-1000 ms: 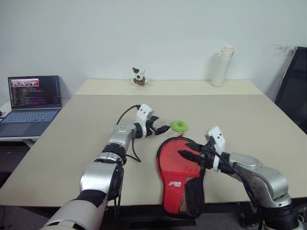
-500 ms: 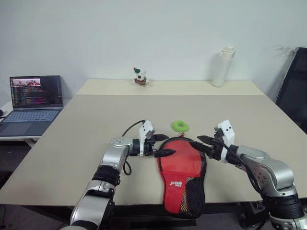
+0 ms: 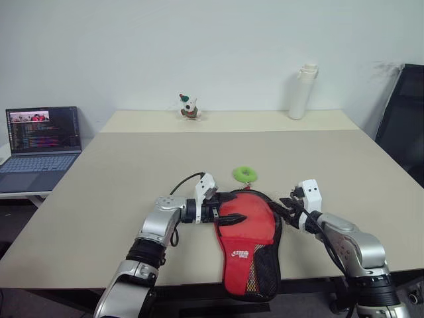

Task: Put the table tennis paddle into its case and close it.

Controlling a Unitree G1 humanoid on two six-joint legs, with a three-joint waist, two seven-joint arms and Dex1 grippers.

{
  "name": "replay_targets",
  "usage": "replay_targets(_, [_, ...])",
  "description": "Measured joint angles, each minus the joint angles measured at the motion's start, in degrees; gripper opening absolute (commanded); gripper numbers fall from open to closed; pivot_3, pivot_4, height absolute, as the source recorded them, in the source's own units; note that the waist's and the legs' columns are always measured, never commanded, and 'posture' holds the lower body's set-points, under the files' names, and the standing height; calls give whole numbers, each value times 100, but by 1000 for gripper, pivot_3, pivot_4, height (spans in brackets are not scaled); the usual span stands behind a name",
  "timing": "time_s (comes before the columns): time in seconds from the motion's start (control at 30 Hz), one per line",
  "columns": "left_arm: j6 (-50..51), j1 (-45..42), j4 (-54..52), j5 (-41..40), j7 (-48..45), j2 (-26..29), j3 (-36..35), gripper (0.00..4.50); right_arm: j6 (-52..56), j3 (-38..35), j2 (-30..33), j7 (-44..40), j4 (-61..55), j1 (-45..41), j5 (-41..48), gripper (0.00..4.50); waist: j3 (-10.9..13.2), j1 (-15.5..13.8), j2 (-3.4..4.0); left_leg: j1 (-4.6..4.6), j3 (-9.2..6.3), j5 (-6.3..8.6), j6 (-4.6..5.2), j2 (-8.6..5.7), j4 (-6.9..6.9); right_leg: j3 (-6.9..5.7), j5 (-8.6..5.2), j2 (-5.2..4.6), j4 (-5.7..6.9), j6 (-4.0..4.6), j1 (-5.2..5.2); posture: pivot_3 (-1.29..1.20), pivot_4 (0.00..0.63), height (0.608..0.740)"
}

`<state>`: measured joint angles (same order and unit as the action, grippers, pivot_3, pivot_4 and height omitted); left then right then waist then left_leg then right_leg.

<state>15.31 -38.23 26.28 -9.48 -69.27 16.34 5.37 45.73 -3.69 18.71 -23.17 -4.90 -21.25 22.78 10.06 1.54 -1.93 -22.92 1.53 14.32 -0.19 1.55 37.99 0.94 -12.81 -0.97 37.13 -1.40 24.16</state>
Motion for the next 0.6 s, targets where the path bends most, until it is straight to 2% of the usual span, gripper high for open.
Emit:
replay_targets(0.07, [60, 36, -110, -73, -7, 37, 4, 4500, 22, 1, -21, 32, 83, -8, -4, 2807, 0, 0, 0, 0, 0, 0, 0, 1, 0, 1, 0, 0, -1, 0, 0, 0, 150, 740])
replay_targets(0.17, [99, 71, -261, -135, -14, 101, 35, 4500, 36, 11, -86, 94, 274, -23, -20, 1974, 0, 5, 0, 1, 0, 0, 0, 0, 0, 1, 0, 0, 0, 1, 0, 0, 150, 740])
replay_targets(0.33, [190, 191, -404, -196, -8, 170, 68, 4500, 51, 27, -133, 86, 382, -189, -12, 220, -1, 10, 1, 3, 0, 0, 0, 0, 0, 2, -1, 0, 1, -1, -1, 0, 150, 740])
replay_targets(0.37, [196, 201, -408, -198, -6, 179, 78, 4500, 51, 24, -129, 82, 394, -209, -13, 28, -1, 10, 1, 3, -1, 0, 0, 1, 0, 1, -1, 0, 1, -1, -1, 0, 150, 740])
replay_targets(0.6, [225, 264, -570, -234, 21, 201, 111, 4500, 44, 108, -144, -32, 684, -472, -36, 28, -1, 35, 3, 8, 1, 0, 0, 4, 0, 6, -1, 3, 4, -2, 0, 0, 150, 740])
